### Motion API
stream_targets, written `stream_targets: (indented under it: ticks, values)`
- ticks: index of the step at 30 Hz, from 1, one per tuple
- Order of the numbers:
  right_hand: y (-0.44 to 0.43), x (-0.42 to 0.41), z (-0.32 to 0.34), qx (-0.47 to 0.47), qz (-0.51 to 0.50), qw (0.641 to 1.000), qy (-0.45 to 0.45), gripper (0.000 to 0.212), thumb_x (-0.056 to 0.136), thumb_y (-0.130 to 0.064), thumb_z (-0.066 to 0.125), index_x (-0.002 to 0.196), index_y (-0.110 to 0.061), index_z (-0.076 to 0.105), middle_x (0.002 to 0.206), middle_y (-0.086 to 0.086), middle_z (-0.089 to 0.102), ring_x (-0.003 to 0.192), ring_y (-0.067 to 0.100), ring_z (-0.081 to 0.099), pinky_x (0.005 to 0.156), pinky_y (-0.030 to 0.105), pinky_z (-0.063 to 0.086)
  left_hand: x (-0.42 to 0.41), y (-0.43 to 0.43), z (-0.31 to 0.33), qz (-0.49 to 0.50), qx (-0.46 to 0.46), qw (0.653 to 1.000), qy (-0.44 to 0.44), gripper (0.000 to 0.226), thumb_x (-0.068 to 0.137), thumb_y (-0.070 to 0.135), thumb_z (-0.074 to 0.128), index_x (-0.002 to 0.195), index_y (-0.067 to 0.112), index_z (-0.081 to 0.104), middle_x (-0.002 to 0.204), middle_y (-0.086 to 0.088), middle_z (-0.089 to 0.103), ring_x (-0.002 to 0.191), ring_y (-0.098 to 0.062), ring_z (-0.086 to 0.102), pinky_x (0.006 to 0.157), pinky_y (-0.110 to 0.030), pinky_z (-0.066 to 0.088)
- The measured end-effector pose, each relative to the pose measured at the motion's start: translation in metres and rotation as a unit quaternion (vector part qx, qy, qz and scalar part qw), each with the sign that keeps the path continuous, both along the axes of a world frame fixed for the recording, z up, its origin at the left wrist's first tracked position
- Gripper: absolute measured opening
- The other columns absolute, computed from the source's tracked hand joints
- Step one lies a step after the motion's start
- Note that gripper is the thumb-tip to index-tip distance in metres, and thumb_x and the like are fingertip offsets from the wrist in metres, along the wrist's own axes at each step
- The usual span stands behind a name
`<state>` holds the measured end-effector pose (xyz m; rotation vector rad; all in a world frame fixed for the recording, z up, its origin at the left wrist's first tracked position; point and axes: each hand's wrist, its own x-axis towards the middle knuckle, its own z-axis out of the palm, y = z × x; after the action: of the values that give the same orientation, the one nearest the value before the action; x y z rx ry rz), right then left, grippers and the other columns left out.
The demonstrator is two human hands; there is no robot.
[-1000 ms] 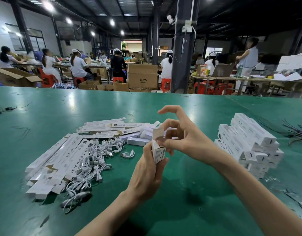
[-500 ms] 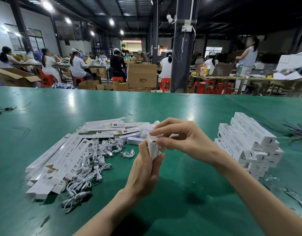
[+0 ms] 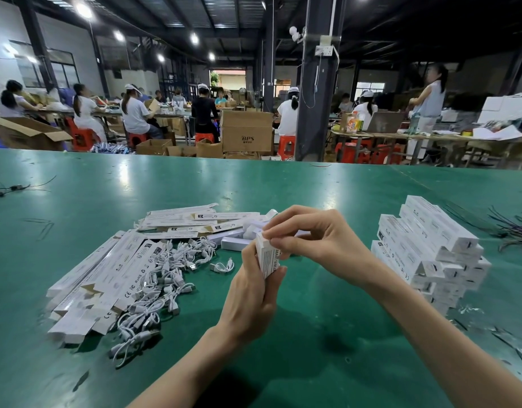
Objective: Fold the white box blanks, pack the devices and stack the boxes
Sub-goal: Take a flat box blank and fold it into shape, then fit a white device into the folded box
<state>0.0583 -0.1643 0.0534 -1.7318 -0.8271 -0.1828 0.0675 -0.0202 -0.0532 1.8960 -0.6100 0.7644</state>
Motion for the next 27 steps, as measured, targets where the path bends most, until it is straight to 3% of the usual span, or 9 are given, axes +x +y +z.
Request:
stream_targets:
  ticks: [5, 9, 11, 14, 16, 19, 21, 24, 27]
  values:
    - [-0.002, 0.001, 0.0, -0.048, -0.011, 0.998, -0.04, 0.019, 0.08, 0.002, 0.073, 0.094, -0.011, 0.076, 0.1, 0.005, 0.068, 0.089, 0.036, 0.062, 0.069, 0.049, 0.054, -0.001, 0.001, 0.0, -0.008, -0.004, 1.0, 0.01, 0.035, 0.091, 0.031, 0.049, 0.119, 0.03, 0.028, 0.074, 0.012, 0.048, 0.051, -0.006, 0.048, 0.05, -0.026, 0.03]
    - [-0.003, 0.004, -0.003, -0.107, -0.042, 0.987, -0.112, 0.024, 0.079, 0.002, 0.074, 0.098, -0.013, 0.075, 0.101, 0.003, 0.067, 0.081, 0.017, 0.063, 0.064, 0.035, 0.053, -0.002, 0.001, 0.002, -0.001, -0.011, 1.0, 0.006, 0.04, 0.091, 0.028, 0.05, 0.125, 0.022, 0.03, 0.081, 0.011, 0.051, 0.059, -0.002, 0.05, 0.053, -0.025, 0.028]
    - [-0.002, 0.006, -0.006, -0.113, -0.049, 0.983, -0.134, 0.02, 0.08, 0.0, 0.074, 0.097, -0.012, 0.076, 0.101, 0.002, 0.066, 0.08, 0.021, 0.063, 0.063, 0.032, 0.051, -0.002, 0.001, 0.0, 0.001, -0.018, 1.0, 0.005, 0.04, 0.09, 0.028, 0.049, 0.126, 0.025, 0.03, 0.08, 0.015, 0.052, 0.059, -0.003, 0.049, 0.052, -0.025, 0.028]
    - [-0.001, 0.009, -0.012, -0.112, -0.064, 0.984, -0.122, 0.021, 0.083, -0.006, 0.074, 0.102, -0.015, 0.073, 0.102, 0.0, 0.064, 0.077, 0.023, 0.061, 0.065, 0.027, 0.051, -0.001, 0.0, 0.0, 0.003, -0.034, 0.999, 0.01, 0.036, 0.09, 0.029, 0.048, 0.123, 0.028, 0.033, 0.081, 0.019, 0.056, 0.059, -0.007, 0.052, 0.052, -0.028, 0.034]
    - [0.0, 0.01, -0.017, -0.135, -0.066, 0.986, -0.077, 0.037, 0.085, -0.014, 0.072, 0.119, -0.028, 0.063, 0.105, -0.005, 0.061, 0.077, 0.017, 0.061, 0.07, 0.025, 0.053, -0.002, -0.005, 0.004, -0.005, -0.091, 0.996, 0.024, 0.036, 0.091, 0.032, 0.049, 0.123, 0.02, 0.039, 0.08, 0.017, 0.06, 0.057, -0.005, 0.054, 0.052, -0.025, 0.039]
    - [0.007, 0.01, -0.029, -0.158, -0.03, 0.984, 0.074, 0.068, 0.089, -0.03, 0.068, 0.143, -0.046, 0.029, 0.109, -0.005, 0.057, 0.082, 0.013, 0.06, 0.076, 0.021, 0.053, -0.005, -0.016, 0.015, -0.124, -0.31, 0.928, 0.163, 0.037, 0.091, 0.031, 0.053, 0.122, 0.014, 0.045, 0.087, 0.002, 0.068, 0.06, -0.015, 0.057, 0.052, -0.031, 0.047]
    - [0.007, 0.01, -0.033, -0.161, -0.026, 0.974, 0.159, 0.087, 0.085, -0.034, 0.071, 0.148, -0.045, 0.012, 0.112, -0.001, 0.054, 0.087, 0.016, 0.062, 0.075, 0.022, 0.055, -0.004, -0.018, 0.017, -0.149, -0.412, 0.86, 0.263, 0.022, 0.099, 0.025, 0.045, 0.112, 0.008, 0.049, 0.102, -0.019, 0.065, 0.08, -0.029, 0.063, 0.069, -0.046, 0.053]
    - [0.001, 0.01, -0.038, -0.222, -0.033, 0.965, 0.139, 0.072, 0.084, -0.022, 0.074, 0.143, -0.027, 0.034, 0.11, -0.005, 0.056, 0.084, 0.011, 0.064, 0.071, 0.027, 0.057, -0.002, -0.014, 0.018, -0.179, -0.439, 0.804, 0.358, 0.037, 0.104, 0.025, 0.03, 0.124, 0.0, 0.048, 0.115, -0.026, 0.063, 0.094, -0.04, 0.065, 0.079, -0.057, 0.053]
    - [-0.004, 0.007, -0.045, -0.23, -0.064, 0.964, 0.113, 0.053, 0.083, -0.014, 0.071, 0.131, -0.02, 0.05, 0.101, -0.01, 0.061, 0.081, -0.001, 0.059, 0.069, 0.019, 0.051, -0.001, -0.015, 0.017, -0.189, -0.367, 0.842, 0.348, 0.036, 0.103, 0.016, 0.032, 0.13, 0.011, 0.055, 0.12, -0.014, 0.066, 0.104, -0.027, 0.067, 0.082, -0.045, 0.056]
